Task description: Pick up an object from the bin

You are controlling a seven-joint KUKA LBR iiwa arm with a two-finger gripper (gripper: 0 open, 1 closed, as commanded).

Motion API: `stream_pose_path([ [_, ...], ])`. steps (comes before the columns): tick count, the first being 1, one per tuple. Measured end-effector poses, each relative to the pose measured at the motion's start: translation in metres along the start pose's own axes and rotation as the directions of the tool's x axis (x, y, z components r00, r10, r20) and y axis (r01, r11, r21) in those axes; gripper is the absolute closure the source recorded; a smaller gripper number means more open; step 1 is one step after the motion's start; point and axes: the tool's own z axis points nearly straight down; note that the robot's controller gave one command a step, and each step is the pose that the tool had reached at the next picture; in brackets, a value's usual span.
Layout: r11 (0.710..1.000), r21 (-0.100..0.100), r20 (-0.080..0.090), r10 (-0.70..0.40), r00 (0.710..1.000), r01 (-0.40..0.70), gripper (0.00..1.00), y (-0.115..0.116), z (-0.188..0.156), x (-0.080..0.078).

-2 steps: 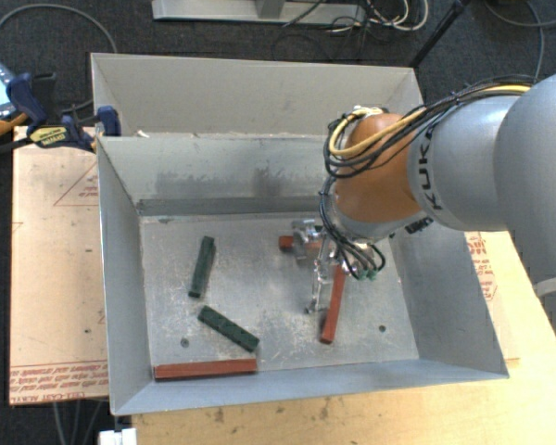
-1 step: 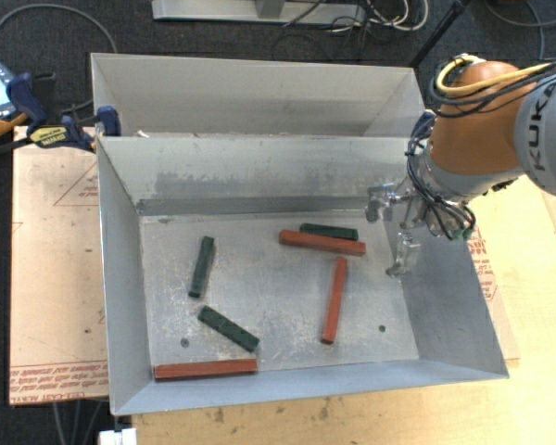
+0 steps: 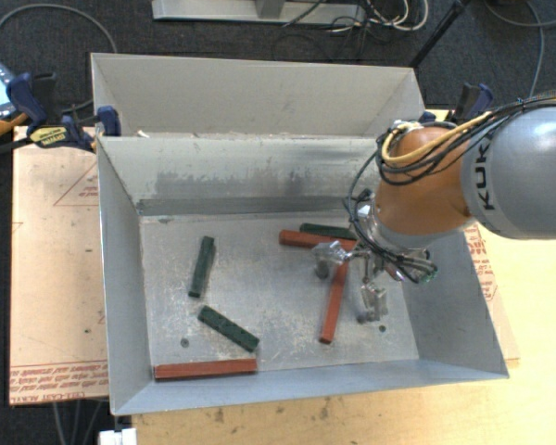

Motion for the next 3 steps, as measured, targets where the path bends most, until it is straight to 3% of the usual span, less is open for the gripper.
stream_pose_path([
  [1,1.0,0.004,0.004,0.002,1.0,-0.002,1.0,-0.002,-0.003,-0.001],
  [2,1.0,0.009,0.012,0.004,1.0,-0.004,1.0,0.026,-0.118,-0.013],
  [3,1.0,0.012,0.013,-0.025,1.0,0.025,1.0,0.017,-0.205,-0.033],
])
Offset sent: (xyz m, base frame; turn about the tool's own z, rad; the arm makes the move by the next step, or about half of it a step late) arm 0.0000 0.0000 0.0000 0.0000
